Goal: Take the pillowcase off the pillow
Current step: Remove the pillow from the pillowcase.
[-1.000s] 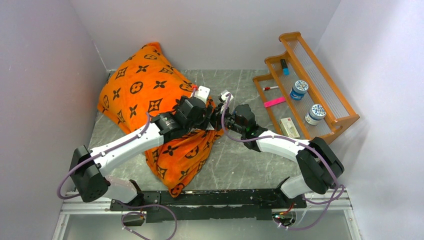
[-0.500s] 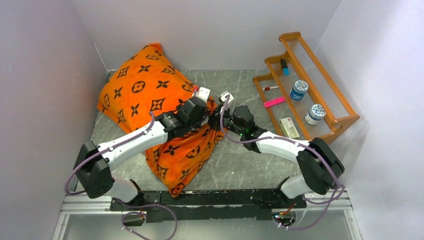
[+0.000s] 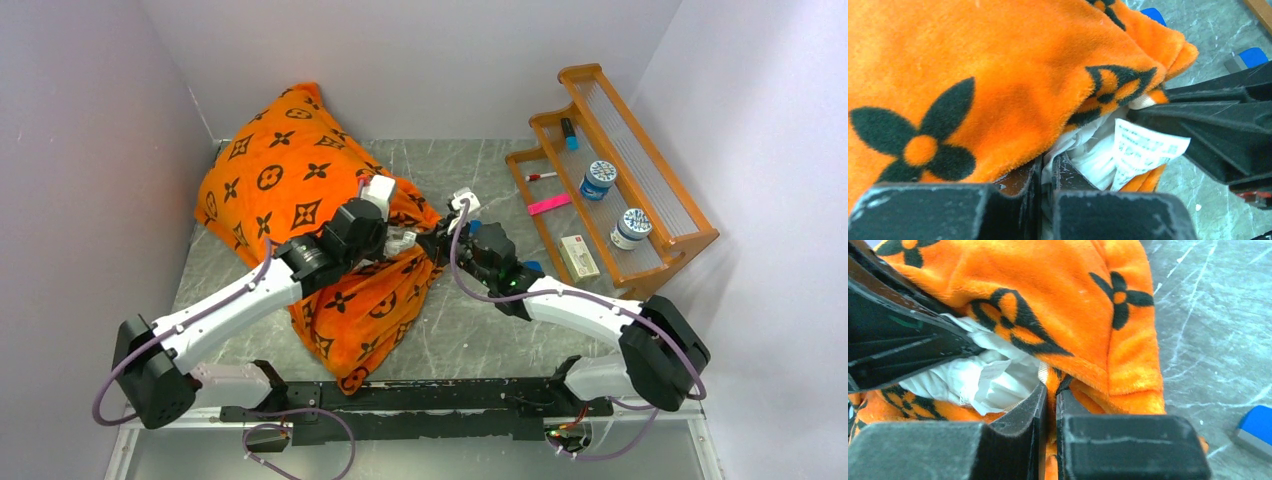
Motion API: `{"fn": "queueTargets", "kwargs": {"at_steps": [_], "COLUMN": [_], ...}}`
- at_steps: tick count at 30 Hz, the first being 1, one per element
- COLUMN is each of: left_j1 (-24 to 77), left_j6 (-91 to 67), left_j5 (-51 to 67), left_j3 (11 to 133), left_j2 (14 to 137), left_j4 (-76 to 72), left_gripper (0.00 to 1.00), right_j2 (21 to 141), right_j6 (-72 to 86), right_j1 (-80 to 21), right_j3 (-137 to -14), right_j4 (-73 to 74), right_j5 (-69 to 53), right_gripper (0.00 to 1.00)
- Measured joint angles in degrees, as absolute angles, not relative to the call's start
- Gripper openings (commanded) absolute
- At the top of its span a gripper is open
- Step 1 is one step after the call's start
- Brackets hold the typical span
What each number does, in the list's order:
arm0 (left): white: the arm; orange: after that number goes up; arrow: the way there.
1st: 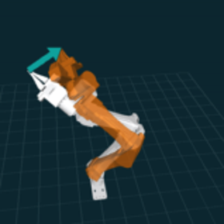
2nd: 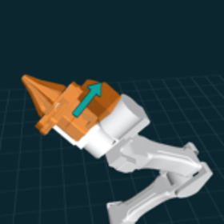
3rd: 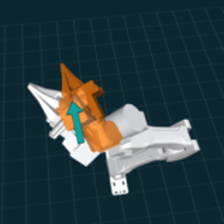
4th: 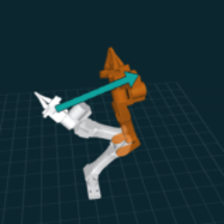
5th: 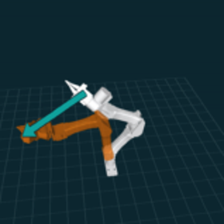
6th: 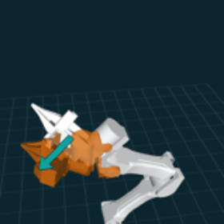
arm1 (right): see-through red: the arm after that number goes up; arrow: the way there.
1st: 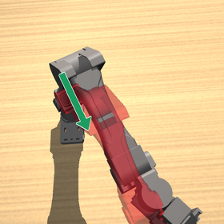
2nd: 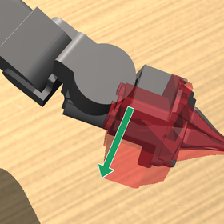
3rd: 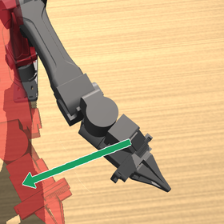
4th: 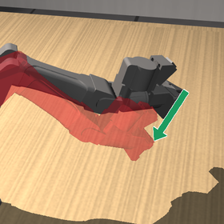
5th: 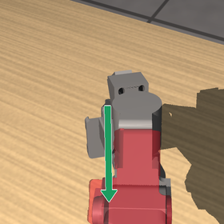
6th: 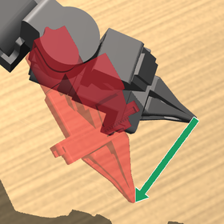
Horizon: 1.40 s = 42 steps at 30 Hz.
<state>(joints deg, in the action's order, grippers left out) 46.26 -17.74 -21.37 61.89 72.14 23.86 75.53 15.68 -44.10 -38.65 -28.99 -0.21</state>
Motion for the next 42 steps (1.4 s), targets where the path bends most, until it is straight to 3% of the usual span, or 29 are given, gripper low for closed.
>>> {"fn": "queueTargets", "kwargs": {"at_steps": [14, 32, 42], "left_j1": [41.3, 33.6, 31.2], "left_j6": [-17.4, -13.6, -6.4], "left_j5": [-15.1, -0.9, 12.0], "left_j3": [56.7, 49.6, 47.3], "left_j2": [64.3, 56.2, 54.1], "left_j4": [22.4, 17.3, 14.8], "left_gripper": [0.05, 0.05, 0.05], "right_j2": [72.0, 77.5, 79.7], "right_j6": [18.7, 25.3, 20.2], "right_j1": [-43.2, -33.8, -33.1], "right_j3": [-35.9, -38.0, -44.4], "right_j4": [-28.2, -24.3, -22.1], "right_j5": [2.7, -11.4, -17.6], "right_gripper": [0.00, 0.00, 0.36]}}
